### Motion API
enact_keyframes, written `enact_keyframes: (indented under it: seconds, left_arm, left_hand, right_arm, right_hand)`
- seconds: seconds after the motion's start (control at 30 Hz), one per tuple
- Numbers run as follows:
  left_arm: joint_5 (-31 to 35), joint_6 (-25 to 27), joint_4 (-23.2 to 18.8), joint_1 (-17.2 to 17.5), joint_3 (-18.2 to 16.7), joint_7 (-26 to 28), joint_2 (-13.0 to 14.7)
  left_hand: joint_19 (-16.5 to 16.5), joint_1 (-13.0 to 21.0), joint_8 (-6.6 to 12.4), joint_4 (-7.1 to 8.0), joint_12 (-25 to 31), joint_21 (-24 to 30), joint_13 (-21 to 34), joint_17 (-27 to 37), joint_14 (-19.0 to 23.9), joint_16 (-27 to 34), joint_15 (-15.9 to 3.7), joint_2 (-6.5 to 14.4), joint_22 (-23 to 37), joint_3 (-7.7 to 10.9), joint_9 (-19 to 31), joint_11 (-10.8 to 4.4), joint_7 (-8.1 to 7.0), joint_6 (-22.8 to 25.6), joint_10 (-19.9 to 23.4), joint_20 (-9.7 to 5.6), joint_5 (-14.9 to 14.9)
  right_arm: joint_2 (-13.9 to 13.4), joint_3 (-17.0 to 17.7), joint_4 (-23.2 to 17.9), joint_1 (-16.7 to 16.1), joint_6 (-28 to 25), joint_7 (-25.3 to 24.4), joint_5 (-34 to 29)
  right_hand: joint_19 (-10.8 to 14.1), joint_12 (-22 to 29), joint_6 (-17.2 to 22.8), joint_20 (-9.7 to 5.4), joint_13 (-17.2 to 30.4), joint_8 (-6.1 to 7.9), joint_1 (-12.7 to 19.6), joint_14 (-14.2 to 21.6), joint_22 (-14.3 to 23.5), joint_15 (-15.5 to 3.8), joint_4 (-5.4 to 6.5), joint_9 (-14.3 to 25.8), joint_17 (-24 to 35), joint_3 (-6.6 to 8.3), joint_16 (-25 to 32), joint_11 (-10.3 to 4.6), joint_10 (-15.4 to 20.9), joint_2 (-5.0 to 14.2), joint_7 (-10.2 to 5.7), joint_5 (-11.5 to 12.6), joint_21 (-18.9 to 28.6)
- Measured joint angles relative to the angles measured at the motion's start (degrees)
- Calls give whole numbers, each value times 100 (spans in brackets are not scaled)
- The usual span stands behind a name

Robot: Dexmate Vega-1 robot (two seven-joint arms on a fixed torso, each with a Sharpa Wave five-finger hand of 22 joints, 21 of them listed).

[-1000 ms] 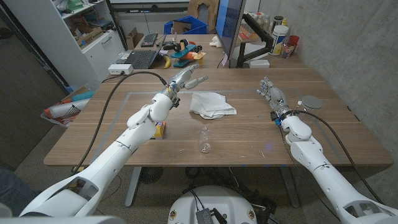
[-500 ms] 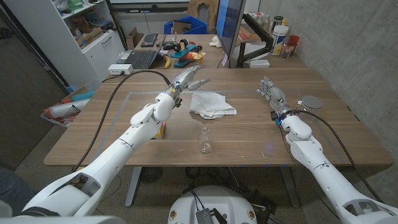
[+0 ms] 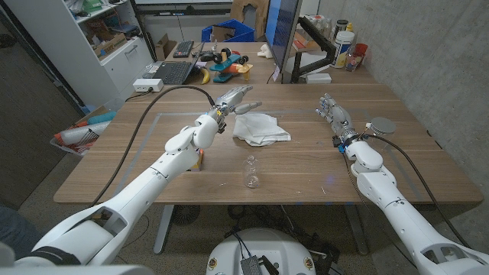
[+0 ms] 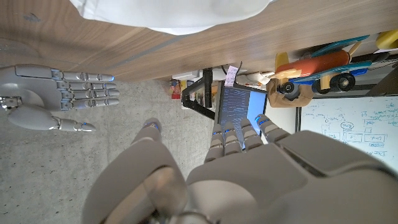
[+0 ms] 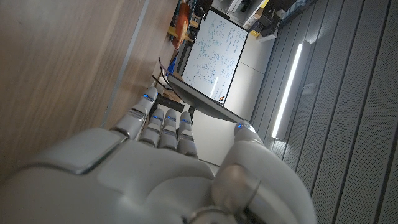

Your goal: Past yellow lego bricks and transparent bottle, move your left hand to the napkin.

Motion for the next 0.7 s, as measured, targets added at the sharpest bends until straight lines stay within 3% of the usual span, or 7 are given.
enact_keyframes:
  seconds: [0.7]
  left_arm:
    - [254,27,123,-102,291,-327,122]
  left_hand:
    - [-15,0,0,-47,0,-28,1,-1,30,0,-29,0,29,1,-1,-6,-11,52,6,70,0]
  right_arm:
    - [-9,-73,-236,-106,-122,-174,-62]
  right_hand:
    - [0,0,0,0,0,-27,0,0,0,0,0,0,-29,0,0,0,0,0,0,0,-44]
